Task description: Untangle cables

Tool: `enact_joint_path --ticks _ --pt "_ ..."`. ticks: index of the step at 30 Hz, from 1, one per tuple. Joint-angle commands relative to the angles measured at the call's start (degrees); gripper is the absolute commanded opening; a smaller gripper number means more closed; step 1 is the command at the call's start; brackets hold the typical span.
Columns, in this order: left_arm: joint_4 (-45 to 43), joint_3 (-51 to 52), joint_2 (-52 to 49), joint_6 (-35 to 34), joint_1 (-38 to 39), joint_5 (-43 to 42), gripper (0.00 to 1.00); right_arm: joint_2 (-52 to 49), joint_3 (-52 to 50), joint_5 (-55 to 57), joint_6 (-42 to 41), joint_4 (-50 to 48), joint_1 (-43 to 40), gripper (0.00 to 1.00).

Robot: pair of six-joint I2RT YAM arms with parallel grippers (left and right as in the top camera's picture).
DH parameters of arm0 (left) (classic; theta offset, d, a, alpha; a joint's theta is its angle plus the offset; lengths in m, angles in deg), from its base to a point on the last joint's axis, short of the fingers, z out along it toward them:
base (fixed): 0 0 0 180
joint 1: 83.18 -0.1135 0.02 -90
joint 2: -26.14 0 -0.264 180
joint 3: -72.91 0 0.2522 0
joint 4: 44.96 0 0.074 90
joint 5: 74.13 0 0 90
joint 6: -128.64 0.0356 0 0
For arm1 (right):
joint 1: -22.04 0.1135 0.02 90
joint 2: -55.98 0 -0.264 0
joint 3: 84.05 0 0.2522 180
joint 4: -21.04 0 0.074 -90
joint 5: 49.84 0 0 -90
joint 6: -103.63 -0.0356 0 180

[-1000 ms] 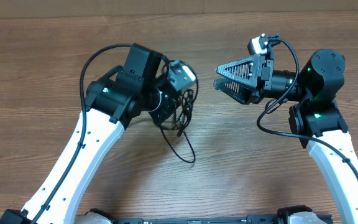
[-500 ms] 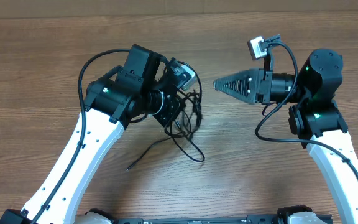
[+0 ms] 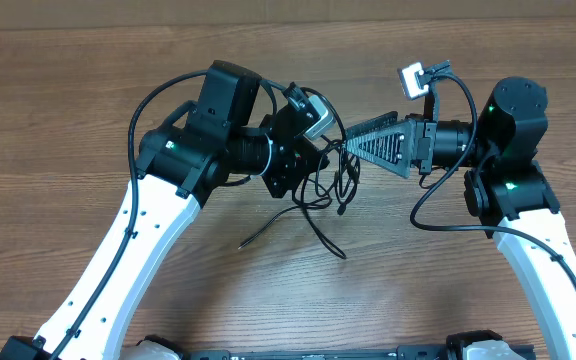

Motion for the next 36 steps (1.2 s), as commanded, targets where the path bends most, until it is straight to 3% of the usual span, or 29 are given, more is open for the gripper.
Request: enact_joint_path --ticks 1,6,11,20,36 --pt "-2.9 -0.4 0.3 1.0 1.2 -2.3 0.04 0.0 0.7 -0.6 0.8 -0.4 2.3 1.0" --pt "-4.6 -0.4 0.0 0.9 2.3 2.1 0.04 0.0 0.7 -0.6 0.8 -4.9 5.8 0.99" --pt "-3.2 -0.4 -0.1 -4.2 1.5 10.0 0.04 0.0 0.7 -1.3 -1.0 -7.5 5.8 0.88" --pt "-3.3 -0.4 -0.1 -6.3 -0.4 9.3 0.04 0.0 0.7 -7.3 -1.1 -11.0 5.8 0.76" --pt "3.3 -0.4 -0.1 -5.3 -0.3 9.5 0.04 0.0 0.7 -6.0 -20.8 -34.8 5.8 0.75"
